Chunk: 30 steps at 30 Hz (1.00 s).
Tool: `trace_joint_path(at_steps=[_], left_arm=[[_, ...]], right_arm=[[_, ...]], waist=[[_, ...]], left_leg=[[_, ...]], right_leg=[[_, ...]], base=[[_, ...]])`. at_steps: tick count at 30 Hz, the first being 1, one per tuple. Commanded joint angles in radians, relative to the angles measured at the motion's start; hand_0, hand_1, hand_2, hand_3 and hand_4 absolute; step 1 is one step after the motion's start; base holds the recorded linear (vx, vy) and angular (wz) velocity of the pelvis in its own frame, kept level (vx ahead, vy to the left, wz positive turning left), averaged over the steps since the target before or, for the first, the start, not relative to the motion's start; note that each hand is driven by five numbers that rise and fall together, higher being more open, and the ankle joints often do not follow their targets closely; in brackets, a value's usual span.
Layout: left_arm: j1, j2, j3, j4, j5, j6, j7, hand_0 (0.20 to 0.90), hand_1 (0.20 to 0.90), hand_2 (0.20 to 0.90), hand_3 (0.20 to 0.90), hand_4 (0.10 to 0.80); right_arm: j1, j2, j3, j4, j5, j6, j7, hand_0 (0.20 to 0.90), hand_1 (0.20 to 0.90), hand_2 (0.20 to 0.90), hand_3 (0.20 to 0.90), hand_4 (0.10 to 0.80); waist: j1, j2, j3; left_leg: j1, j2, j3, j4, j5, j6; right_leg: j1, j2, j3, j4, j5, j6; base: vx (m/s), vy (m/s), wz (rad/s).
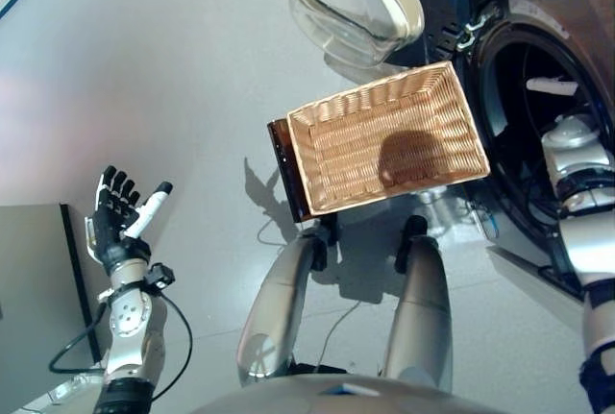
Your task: Pick up the clothes and place them into the washing machine
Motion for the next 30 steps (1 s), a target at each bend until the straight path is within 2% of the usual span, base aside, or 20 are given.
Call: trace_joint_path(at_steps=[1,6,11,13,14,16,17,19,21,22,24,25,30], left_arm=[[0.031,0.081,0.088,-0.060,-0.024,-0.068,0.012,0.900,0.900,0.900,0.900,0.800],[0.024,0.081,0.082,-0.039,-0.034,-0.065,0.007,0.900,0.900,0.900,0.900,0.800],[0.003,0.089,0.064,-0.023,-0.029,-0.060,-0.012,0.900,0.900,0.900,0.900,0.800],[0.000,0.101,0.059,-0.016,-0.022,-0.059,-0.015,0.900,0.900,0.900,0.900,0.800],[-0.012,0.106,0.052,-0.005,-0.001,-0.057,-0.011,0.900,0.900,0.900,0.900,0.800],[-0.019,0.116,0.052,0.001,0.007,-0.057,-0.011,0.900,0.900,0.900,0.900,0.800],[-0.029,0.121,0.050,0.006,0.025,-0.057,-0.009,0.900,0.900,0.900,0.900,0.800],[-0.037,0.115,0.048,0.012,0.033,-0.057,-0.007,0.900,0.900,0.900,0.900,0.800],[-0.042,0.121,0.050,0.018,0.038,-0.056,-0.003,0.900,0.900,0.900,0.900,0.800],[-0.053,0.115,0.047,0.024,0.042,-0.057,0.000,0.900,0.900,0.900,0.900,0.800],[-0.057,0.115,0.045,0.028,0.045,-0.056,0.001,0.900,0.900,0.900,0.900,0.800],[-0.061,0.109,0.042,0.030,0.048,-0.058,-0.001,0.900,0.900,0.900,0.900,0.800],[-0.075,0.107,0.049,0.045,0.045,-0.054,0.000,0.900,0.900,0.900,0.900,0.800]], right_arm=[[-0.263,-0.126,0.080,-0.027,-0.047,-0.086,-0.015,0.900,0.900,0.900,0.900,0.800],[-0.184,-0.066,-0.001,-0.022,0.057,-0.123,0.028,0.900,0.900,0.900,0.900,0.800],[-0.039,0.063,-0.126,-0.048,0.257,-0.195,0.103,0.900,0.900,0.900,0.900,0.800],[-0.010,0.076,-0.149,-0.050,0.277,-0.201,0.118,0.900,0.900,0.900,0.900,0.800],[0.041,0.147,-0.205,-0.063,0.337,-0.228,0.116,0.900,0.900,0.900,0.900,0.800],[0.060,0.167,-0.219,-0.076,0.354,-0.236,0.126,0.900,0.900,0.900,0.900,0.800],[0.114,0.238,-0.264,-0.107,0.421,-0.260,0.148,0.900,0.900,0.900,0.900,0.800],[0.160,0.309,-0.306,-0.137,0.500,-0.288,0.163,0.900,0.900,0.900,0.900,0.800],[0.178,0.334,-0.320,-0.146,0.520,-0.302,0.165,0.900,0.900,0.900,0.900,0.800],[0.207,0.387,-0.352,-0.174,0.594,-0.327,0.187,0.900,0.900,0.900,0.900,0.800],[0.224,0.411,-0.367,-0.181,0.618,-0.338,0.192,0.900,0.900,0.900,0.900,0.800],[0.246,0.463,-0.388,-0.204,0.679,-0.359,0.214,0.900,0.900,0.900,0.900,0.800],[0.288,0.535,-0.375,-0.241,0.726,-0.364,0.243,0.900,0.900,0.900,0.900,0.800]], waist=[[0.040,-0.045,-0.110],[0.040,-0.058,-0.100],[0.044,-0.076,-0.088],[0.048,-0.084,-0.088],[0.053,-0.089,-0.081],[0.057,-0.095,-0.081],[0.060,-0.103,-0.076],[0.067,-0.110,-0.072],[0.070,-0.117,-0.072],[0.075,-0.124,-0.068],[0.078,-0.129,-0.069],[0.085,-0.136,-0.069],[0.103,-0.159,-0.070]], left_leg=[[0.013,0.015,-0.034,0.096,-0.161,-0.049],[0.016,0.013,-0.040,0.091,-0.154,-0.049],[0.028,0.011,-0.050,0.075,-0.144,-0.048],[0.032,0.009,-0.054,0.072,-0.142,-0.047],[0.037,0.005,-0.059,0.062,-0.137,-0.046],[0.040,0.003,-0.063,0.058,-0.134,-0.045],[0.037,-0.001,-0.068,0.061,-0.132,-0.045],[0.032,-0.006,-0.077,0.064,-0.131,-0.043],[0.030,-0.009,-0.082,0.067,-0.132,-0.042],[0.024,-0.012,-0.089,0.074,-0.132,-0.043],[0.023,-0.014,-0.095,0.075,-0.133,-0.043],[0.025,-0.018,-0.103,0.076,-0.134,-0.042],[0.049,-0.022,-0.111,0.067,-0.138,-0.039]], right_leg=[[0.108,0.035,-0.036,-0.115,-0.011,-0.015],[0.118,0.036,-0.045,-0.128,-0.002,-0.015],[0.139,0.035,-0.058,-0.150,0.009,-0.011],[0.145,0.034,-0.061,-0.154,0.011,-0.011],[0.156,0.033,-0.068,-0.166,0.015,-0.009],[0.161,0.031,-0.073,-0.170,0.015,-0.009],[0.164,0.028,-0.082,-0.171,0.015,-0.009],[0.167,0.024,-0.088,-0.169,0.013,-0.009],[0.169,0.023,-0.092,-0.167,0.009,-0.010],[0.171,0.020,-0.098,-0.162,0.004,-0.011],[0.174,0.017,-0.104,-0.161,0.001,-0.012],[0.182,0.014,-0.113,-0.160,-0.003,-0.013],[0.222,0.008,-0.129,-0.186,0.005,-0.010]], base=[[-0.008,0.002,0.04],[0.000,0.000,0.00],[0.003,-0.004,0.08],[0.007,-0.009,0.06],[0.009,-0.001,0.08],[0.007,0.002,0.07],[0.004,0.006,0.12],[0.015,0.002,0.19],[0.020,-0.004,0.11],[0.028,-0.001,0.10],[0.036,0.002,0.16],[0.034,0.004,0.16],[0.045,0.014,0.13]])
